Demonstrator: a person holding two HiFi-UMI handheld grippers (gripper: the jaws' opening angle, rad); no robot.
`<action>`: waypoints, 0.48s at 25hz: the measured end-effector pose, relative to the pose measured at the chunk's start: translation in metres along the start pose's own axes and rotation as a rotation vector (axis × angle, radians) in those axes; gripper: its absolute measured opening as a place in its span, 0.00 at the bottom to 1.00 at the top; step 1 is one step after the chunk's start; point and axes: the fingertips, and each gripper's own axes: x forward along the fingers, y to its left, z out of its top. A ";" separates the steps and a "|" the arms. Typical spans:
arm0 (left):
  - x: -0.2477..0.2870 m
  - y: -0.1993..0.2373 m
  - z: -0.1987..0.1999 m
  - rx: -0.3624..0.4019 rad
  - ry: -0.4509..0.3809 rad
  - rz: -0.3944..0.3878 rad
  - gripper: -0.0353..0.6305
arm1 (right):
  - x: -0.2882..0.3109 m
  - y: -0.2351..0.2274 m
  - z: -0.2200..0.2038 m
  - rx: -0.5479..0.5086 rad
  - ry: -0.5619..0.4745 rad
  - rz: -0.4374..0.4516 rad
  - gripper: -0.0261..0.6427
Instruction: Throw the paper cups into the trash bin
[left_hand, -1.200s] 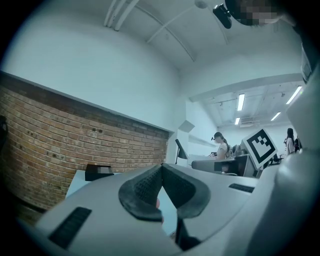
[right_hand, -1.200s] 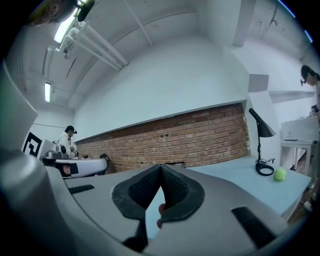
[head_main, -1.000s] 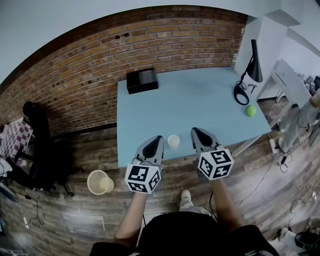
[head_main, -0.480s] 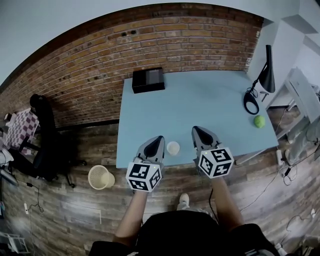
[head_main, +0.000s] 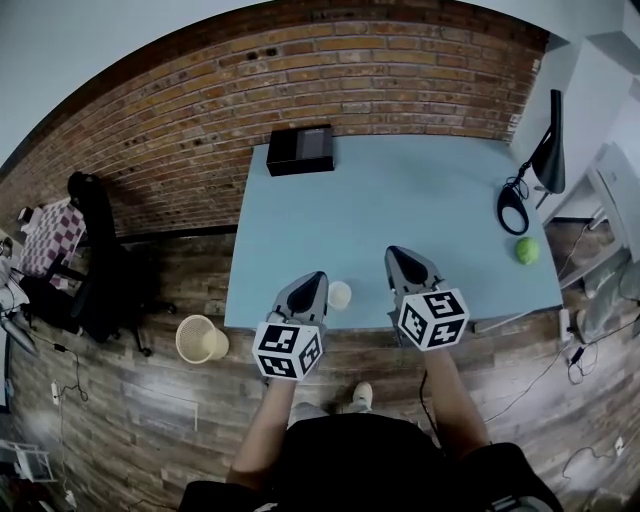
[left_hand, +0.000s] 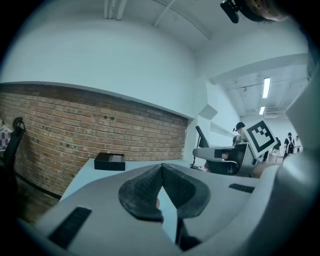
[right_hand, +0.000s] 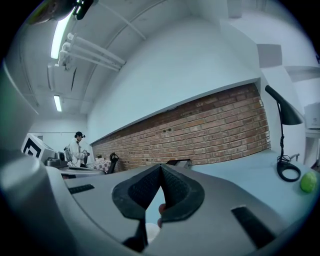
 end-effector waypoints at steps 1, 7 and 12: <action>0.002 0.000 -0.004 -0.001 0.013 0.008 0.06 | 0.000 -0.002 -0.001 0.002 0.004 0.001 0.04; 0.014 0.005 -0.017 -0.020 0.047 0.016 0.06 | 0.009 -0.016 -0.009 0.026 0.025 -0.004 0.04; 0.024 0.019 -0.039 -0.035 0.116 -0.024 0.06 | 0.018 -0.020 -0.016 0.042 0.034 -0.043 0.04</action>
